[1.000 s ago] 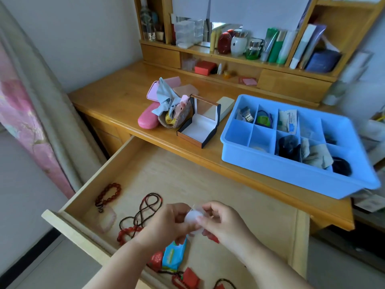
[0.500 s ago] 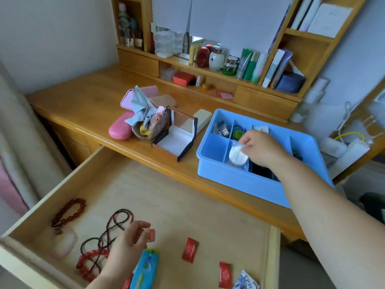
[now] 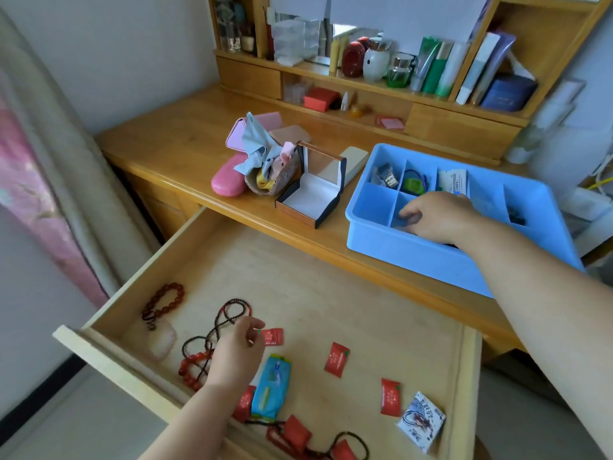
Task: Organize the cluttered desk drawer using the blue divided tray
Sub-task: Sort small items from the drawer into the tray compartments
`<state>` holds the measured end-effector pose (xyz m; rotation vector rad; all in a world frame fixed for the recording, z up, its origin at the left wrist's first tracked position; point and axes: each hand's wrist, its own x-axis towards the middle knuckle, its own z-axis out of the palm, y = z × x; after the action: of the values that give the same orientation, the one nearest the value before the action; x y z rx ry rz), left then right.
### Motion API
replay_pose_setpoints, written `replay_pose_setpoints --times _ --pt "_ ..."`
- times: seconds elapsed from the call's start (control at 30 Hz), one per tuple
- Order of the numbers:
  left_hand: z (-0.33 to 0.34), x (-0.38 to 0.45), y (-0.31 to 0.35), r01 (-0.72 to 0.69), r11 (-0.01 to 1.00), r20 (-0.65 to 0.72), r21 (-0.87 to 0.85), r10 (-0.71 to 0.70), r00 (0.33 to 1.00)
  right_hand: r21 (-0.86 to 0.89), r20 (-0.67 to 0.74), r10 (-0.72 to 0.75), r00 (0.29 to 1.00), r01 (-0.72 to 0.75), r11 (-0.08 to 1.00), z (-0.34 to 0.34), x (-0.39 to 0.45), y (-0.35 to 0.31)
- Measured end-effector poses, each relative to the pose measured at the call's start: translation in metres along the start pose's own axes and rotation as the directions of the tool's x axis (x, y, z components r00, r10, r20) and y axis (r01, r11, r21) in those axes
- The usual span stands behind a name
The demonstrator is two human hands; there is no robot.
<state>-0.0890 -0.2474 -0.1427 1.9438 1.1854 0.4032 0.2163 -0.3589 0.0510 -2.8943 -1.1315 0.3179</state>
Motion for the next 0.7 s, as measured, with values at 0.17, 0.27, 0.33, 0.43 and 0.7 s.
replay_pose_setpoints --times 0.17,0.27,0.33,0.43,0.7 --pt "-0.006 -0.016 -0.006 -0.095 0.946 0.18 0.31 0.04 0.983 0.201 -0.549 -0.055 0.834 0.196 0.96 0.032 -0.043 0.007" --pt "-0.007 -0.019 -0.007 -0.09 0.885 0.241 0.457 -0.026 0.97 0.069 -0.767 -0.232 0.599 0.436 0.897 0.068 -0.092 0.001" --pt "-0.005 -0.02 -0.004 -0.103 0.836 0.289 0.539 -0.068 0.955 0.083 -0.712 -0.329 0.621 0.539 0.838 0.105 -0.123 -0.007" --pt "0.003 -0.021 0.0 -0.156 0.736 0.369 0.659 -0.136 0.919 0.21 -0.398 -0.387 0.832 0.494 0.844 0.165 -0.15 -0.015" --pt "0.002 -0.018 0.001 0.018 1.0 0.357 0.023 -0.025 0.934 0.251 -0.068 -0.127 0.99 0.14 0.958 0.235 -0.165 0.009"
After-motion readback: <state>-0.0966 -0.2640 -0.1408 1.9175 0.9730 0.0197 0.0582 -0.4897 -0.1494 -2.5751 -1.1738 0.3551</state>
